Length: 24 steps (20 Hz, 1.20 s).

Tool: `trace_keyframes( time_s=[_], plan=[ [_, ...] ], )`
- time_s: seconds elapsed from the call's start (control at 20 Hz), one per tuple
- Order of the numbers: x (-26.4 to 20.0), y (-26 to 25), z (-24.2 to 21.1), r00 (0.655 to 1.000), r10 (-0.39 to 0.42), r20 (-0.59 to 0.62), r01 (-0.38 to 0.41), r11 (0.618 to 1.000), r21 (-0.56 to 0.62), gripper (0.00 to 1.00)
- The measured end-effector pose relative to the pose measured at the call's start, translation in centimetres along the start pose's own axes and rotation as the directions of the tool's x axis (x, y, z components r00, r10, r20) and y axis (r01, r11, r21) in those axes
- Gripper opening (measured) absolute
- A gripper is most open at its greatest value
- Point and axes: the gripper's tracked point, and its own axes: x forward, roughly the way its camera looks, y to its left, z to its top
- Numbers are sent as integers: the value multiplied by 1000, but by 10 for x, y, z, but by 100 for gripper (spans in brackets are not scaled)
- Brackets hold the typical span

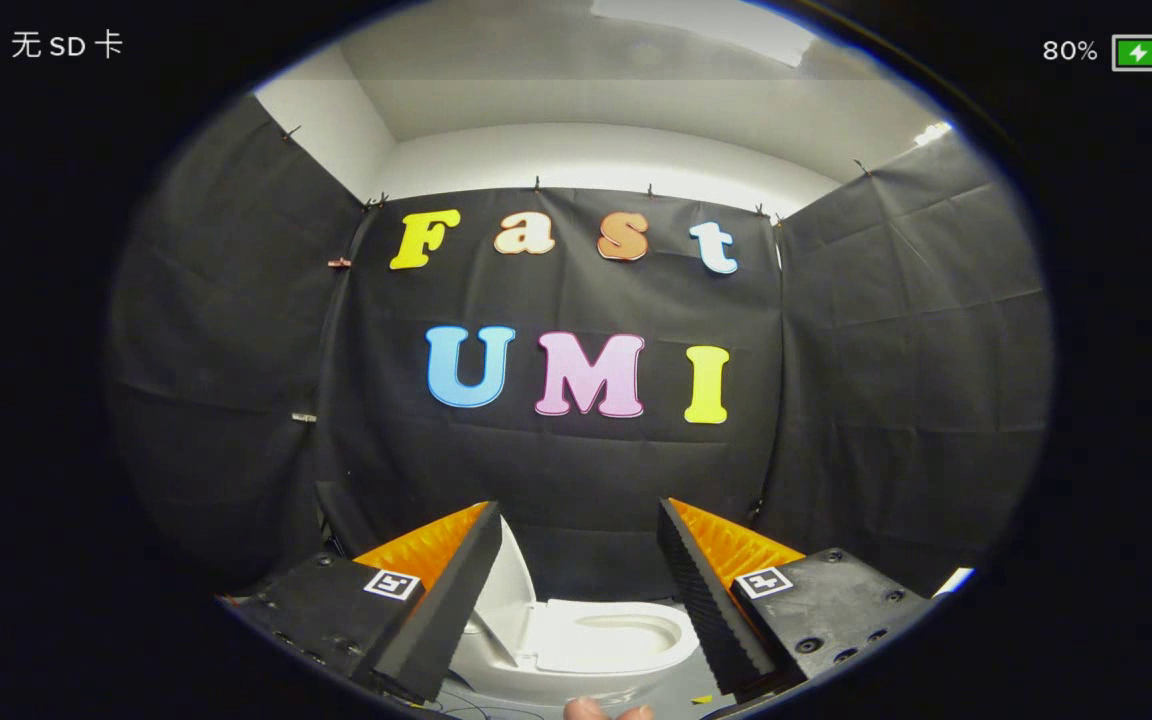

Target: Open the toilet lid.

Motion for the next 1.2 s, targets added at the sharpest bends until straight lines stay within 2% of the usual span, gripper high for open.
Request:
trace_keyframes(
  time_s=[0.6, 1.2],
  plan=[
    [8, -25, -26, 998, -26, -50, 27, 1000, 11, 99],
    [6, -44, -24, 997, -58, -47, 59, 998, 10, 98]
  ],
)
